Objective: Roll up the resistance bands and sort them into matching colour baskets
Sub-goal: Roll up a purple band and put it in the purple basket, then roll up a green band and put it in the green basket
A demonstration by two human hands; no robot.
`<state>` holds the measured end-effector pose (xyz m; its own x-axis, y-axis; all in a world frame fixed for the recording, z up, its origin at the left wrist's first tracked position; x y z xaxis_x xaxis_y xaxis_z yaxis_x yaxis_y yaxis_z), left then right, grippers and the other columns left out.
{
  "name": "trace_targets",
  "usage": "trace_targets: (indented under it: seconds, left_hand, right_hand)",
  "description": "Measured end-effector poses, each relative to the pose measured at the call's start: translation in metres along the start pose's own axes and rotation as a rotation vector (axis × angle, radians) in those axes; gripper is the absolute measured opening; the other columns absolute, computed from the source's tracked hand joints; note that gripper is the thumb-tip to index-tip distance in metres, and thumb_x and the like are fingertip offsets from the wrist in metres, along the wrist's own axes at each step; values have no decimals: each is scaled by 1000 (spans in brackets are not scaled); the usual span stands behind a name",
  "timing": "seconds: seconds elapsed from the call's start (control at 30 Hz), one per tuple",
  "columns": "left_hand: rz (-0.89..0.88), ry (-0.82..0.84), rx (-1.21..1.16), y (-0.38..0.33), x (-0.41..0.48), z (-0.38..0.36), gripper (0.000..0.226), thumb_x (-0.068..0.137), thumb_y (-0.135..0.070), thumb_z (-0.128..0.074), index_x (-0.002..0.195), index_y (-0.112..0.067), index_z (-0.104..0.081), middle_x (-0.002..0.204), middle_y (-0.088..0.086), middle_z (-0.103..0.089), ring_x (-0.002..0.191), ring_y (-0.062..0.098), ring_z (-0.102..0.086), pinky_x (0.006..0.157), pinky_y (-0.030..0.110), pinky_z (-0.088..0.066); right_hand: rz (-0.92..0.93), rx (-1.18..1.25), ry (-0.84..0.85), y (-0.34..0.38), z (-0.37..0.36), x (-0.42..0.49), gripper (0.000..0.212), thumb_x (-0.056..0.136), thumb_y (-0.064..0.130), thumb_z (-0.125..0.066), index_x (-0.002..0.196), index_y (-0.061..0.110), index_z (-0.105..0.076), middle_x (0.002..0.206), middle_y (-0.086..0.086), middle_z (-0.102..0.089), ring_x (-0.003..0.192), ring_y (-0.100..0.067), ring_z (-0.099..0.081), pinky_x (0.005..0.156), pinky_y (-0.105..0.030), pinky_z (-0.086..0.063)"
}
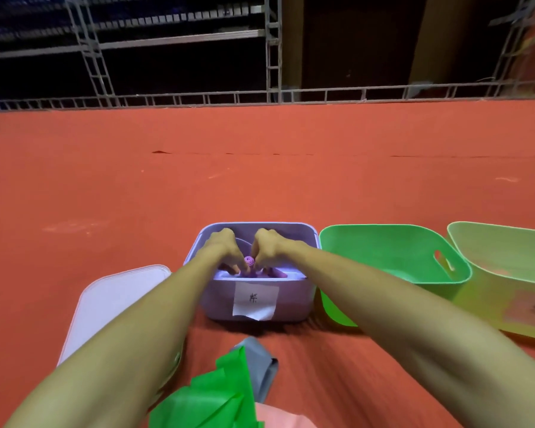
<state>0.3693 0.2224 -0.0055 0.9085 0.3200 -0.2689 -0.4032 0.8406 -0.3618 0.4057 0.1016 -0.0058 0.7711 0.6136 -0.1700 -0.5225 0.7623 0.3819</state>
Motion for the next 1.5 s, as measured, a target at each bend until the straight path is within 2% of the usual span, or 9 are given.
trace_targets:
  seconds: [0.23, 0.47, 0.57, 0.73, 0.87, 1.0, 1.17, 1.3, 1.5]
  left_hand:
    - [-148, -175, -84, -9, -59, 61, 15, 71, -16, -92, 79, -7, -83, 69, 10, -77, 58, 13, -67, 67, 28, -62]
    - [-373, -148, -313, -21, -180, 68, 6, 80, -8, -86, 81, -11, -81, 70, 6, -76, 59, 12, -65, 49, 20, -44]
    - [-437, 43, -285, -26, -226, 31, 6, 82, -1, -83, 88, -2, -80, 60, -1, -70, 51, 6, -59, 46, 15, -41]
    - [-404, 210, -160, -14, -259, -37, 6, 83, -8, -84, 86, -13, -81, 66, -1, -71, 56, 5, -61, 49, 20, -44]
    - [-393, 204, -162, -8, -276, -76, 7, 79, -6, -86, 83, -12, -82, 72, 3, -74, 61, 6, -59, 50, 19, -44]
    - [-409, 107, -135, 7, -285, -94, 8, 80, -8, -85, 85, -14, -84, 79, 0, -80, 66, 1, -61, 68, 25, -51]
    - [-320, -376, -172, 49, -282, -75, 16, 81, -20, -84, 96, -19, -80, 89, -3, -78, 81, 15, -71, 85, 37, -57]
    - [-166, -366, 3, 78, -268, -84, 51, 73, -47, -84, 110, -13, -74, 106, 9, -75, 101, 32, -69, 87, 42, -55]
    - [-55, -539, -108, 88, -272, -67, 19, 77, -15, -74, 92, -22, -82, 92, 11, -79, 93, 36, -71, 80, 41, -57]
  right_hand:
    - [54, 62, -248, 4, 64, -50, 10, 69, 5, -72, 75, 3, -79, 71, -12, -76, 68, -18, -72, 69, -43, -62]
    - [209, 333, -496, 25, 70, -174, 7, 80, 14, -77, 84, 13, -82, 75, -1, -78, 66, -4, -69, 65, -25, -57]
    - [241, 397, -415, 28, 41, -221, 3, 81, 12, -80, 78, 12, -80, 71, -3, -77, 52, 6, -57, 58, -18, -47]
    - [120, 184, -78, 14, -36, -278, 35, 82, 38, -82, 63, 10, -74, 58, -5, -71, 50, -14, -64, 57, -26, -52]
    - [-5, 11, -199, 4, -71, -308, 57, 71, 66, -74, 67, 9, -71, 64, -8, -70, 69, -29, -67, 64, -41, -57]
    - [104, 196, -379, 15, -75, -338, 28, 79, 45, -77, 78, 17, -75, 71, 1, -72, 71, -23, -66, 65, -33, -51]
    - [147, 204, -403, 24, -84, -347, 10, 81, 31, -74, 88, 25, -77, 71, 9, -65, 77, -22, -67, 70, -34, -54]
    - [79, 275, -486, 13, -85, -345, 12, 80, 26, -70, 90, 23, -78, 79, 4, -72, 83, -25, -69, 73, -36, -56]
    - [30, 369, -541, -13, -87, -358, 12, 78, 23, -68, 86, 25, -76, 68, 12, -64, 77, -20, -68, 73, -34, -56]
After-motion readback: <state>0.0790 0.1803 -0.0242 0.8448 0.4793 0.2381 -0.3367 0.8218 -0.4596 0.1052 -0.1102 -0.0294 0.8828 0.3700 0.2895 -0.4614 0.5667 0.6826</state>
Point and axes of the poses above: each hand's wrist, its own x-axis towards the middle knuckle, its own z-axis out of the back of the hand, y = z × x, the point moved 7 cm from there along x, towards the middle knuckle
